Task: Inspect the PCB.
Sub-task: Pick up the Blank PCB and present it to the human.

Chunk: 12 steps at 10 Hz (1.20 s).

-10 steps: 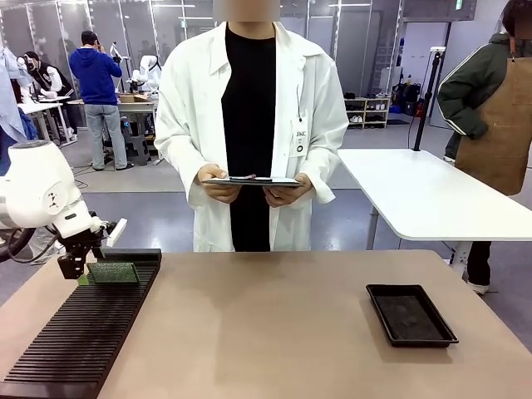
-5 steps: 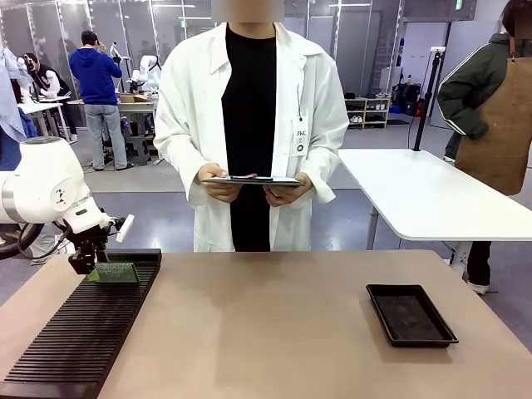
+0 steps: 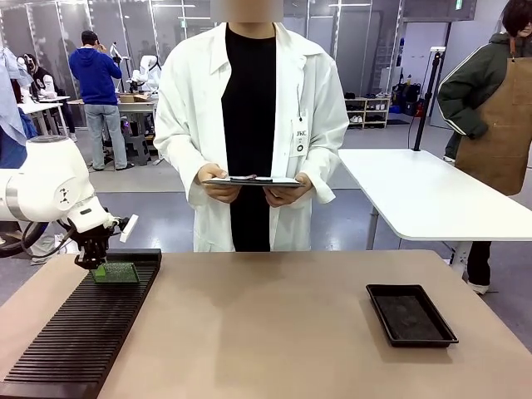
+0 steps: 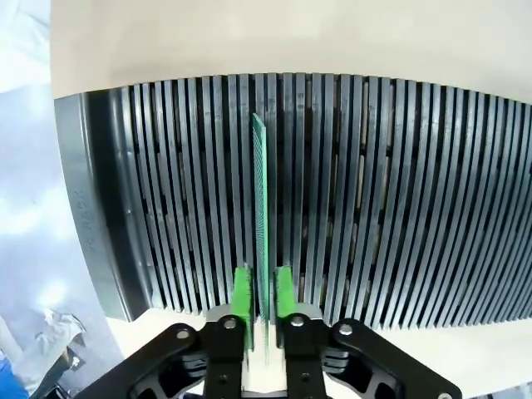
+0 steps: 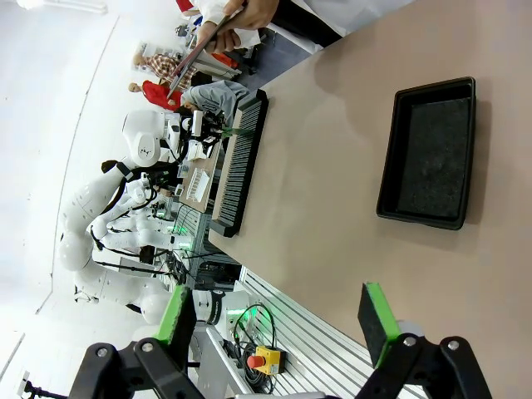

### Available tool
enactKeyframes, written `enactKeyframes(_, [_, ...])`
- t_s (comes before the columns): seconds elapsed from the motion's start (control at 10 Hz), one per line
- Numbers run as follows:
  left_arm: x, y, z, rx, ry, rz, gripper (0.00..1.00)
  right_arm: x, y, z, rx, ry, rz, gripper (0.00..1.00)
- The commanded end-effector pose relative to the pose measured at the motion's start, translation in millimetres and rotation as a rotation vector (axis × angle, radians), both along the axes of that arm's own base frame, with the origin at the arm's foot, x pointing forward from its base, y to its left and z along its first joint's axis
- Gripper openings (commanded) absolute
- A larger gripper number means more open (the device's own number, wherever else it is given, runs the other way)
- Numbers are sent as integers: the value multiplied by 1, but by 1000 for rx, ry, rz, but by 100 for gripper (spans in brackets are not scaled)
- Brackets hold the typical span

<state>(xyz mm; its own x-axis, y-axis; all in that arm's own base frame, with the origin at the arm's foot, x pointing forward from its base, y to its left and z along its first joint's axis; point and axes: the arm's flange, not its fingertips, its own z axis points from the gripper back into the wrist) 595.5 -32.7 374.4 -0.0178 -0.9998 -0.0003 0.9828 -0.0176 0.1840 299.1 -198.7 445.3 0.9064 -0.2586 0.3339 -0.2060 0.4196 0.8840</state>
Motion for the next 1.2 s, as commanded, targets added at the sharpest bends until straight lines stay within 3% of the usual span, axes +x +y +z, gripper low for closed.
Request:
enactKeyframes(0.0, [6, -2, 4, 26, 16, 25, 0, -1, 0, 1, 3, -8, 5, 100])
enactKeyframes(0.3, [4, -4, 9, 26, 13, 38, 0, -1, 0, 1, 3, -8, 5, 100])
enactKeyframes(0.4, [0, -5, 22, 22, 6, 64, 0, -1, 0, 1, 3, -8, 5, 100])
enactKeyframes(0.6, [-32, -15, 73, 5, -46, 188, 0, -1, 0, 1, 3, -8, 5, 100])
enactKeyframes(0.7, [-46, -12, 100, -180, -16, 329, 0, -1, 0, 1, 3, -8, 5, 100])
enactKeyframes(0.8, [-59, -4, 118, -380, 72, 467, 0, -1, 0, 1, 3, -8, 5, 100])
enactKeyframes(1.1, [-86, 12, 108, -725, 272, 729, 0, -1, 0, 1, 3, -8, 5, 100])
